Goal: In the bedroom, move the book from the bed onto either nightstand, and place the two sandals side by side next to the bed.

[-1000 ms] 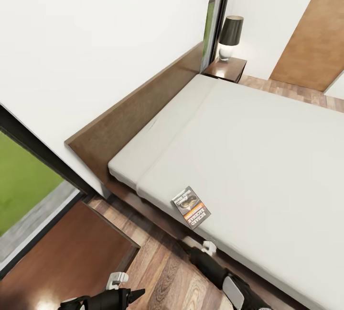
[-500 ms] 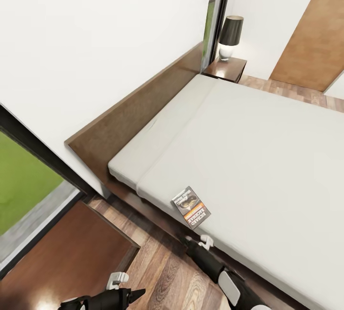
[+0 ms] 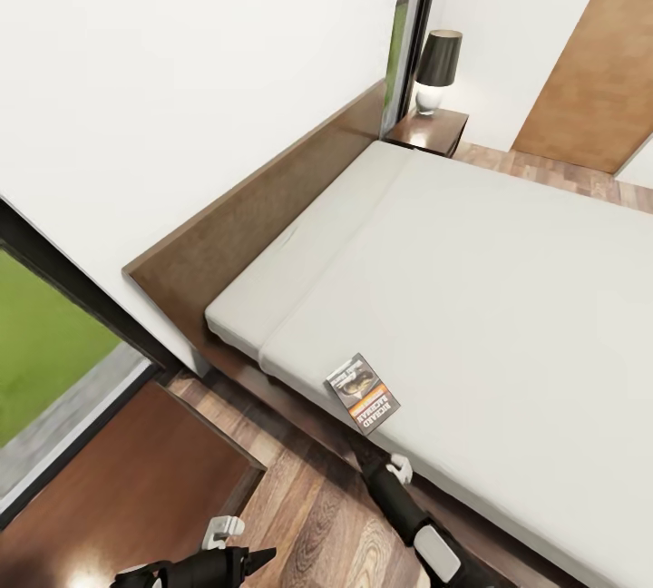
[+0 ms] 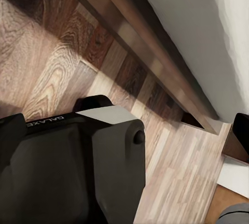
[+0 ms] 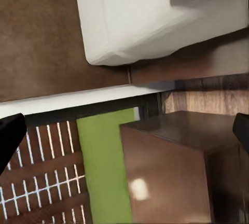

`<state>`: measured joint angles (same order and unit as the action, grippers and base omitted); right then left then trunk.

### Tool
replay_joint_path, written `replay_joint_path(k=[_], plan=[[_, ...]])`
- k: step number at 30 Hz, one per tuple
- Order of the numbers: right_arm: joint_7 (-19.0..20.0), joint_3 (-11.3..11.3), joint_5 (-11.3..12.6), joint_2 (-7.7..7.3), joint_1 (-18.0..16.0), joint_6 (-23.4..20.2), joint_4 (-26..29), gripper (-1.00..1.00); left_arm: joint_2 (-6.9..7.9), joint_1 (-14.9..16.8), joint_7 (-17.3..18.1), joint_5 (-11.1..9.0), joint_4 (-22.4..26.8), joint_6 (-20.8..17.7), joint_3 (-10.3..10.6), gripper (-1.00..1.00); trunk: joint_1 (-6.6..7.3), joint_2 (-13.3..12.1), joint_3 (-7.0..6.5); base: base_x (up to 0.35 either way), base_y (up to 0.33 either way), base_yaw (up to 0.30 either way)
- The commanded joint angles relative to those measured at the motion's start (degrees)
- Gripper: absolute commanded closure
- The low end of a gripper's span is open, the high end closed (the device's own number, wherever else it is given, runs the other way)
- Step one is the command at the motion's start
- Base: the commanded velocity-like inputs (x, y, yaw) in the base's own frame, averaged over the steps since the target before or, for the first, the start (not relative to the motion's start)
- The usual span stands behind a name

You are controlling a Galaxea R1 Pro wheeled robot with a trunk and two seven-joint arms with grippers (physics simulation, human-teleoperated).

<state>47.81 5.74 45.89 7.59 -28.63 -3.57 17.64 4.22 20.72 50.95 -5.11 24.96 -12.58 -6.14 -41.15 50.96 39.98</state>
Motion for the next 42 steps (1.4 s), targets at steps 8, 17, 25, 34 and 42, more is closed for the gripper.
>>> replay_joint_path(k=[8, 17, 25, 34, 42], plan=[[0.3, 0.3, 2.2, 0.12, 0.0, -0.4, -1.4, -1.0, 0.0, 0.0, 0.2, -0.3, 0.0, -0.6, -0.1, -1.0, -0.01, 0.0, 0.04, 0.0, 0.0, 0.0], [0.3, 0.3, 7.2, 0.15, 0.0, -0.6, -1.5, -1.0, 0.0, 0.0, 0.1, -0.3, 0.0, -0.6, -0.1, -1.0, -0.01, 0.0, 0.04, 0.0, 0.0, 0.0], [0.2, 0.3, 15.3, 0.12, 0.0, -1.1, -1.6, -1.0, 0.0, 0.0, 0.1, -0.3, 0.0, -0.6, -0.1, -1.0, -0.01, 0.0, 0.04, 0.0, 0.0, 0.0], [0.2, 0.3, 15.8, 0.08, 0.0, -1.3, -1.6, -1.0, 0.0, 0.0, -0.1, -0.4, 0.0, -0.6, -0.1, -1.0, -0.01, 0.0, 0.04, 0.0, 0.0, 0.0], [0.2, 0.3, 15.8, 0.06, 0.0, -1.3, -1.6, -1.0, 0.0, 0.0, -0.1, -0.4, 0.0, -0.6, -0.2, -1.0, -1.32, 2.4, 1.12, 0.0, 0.0, 0.0]])
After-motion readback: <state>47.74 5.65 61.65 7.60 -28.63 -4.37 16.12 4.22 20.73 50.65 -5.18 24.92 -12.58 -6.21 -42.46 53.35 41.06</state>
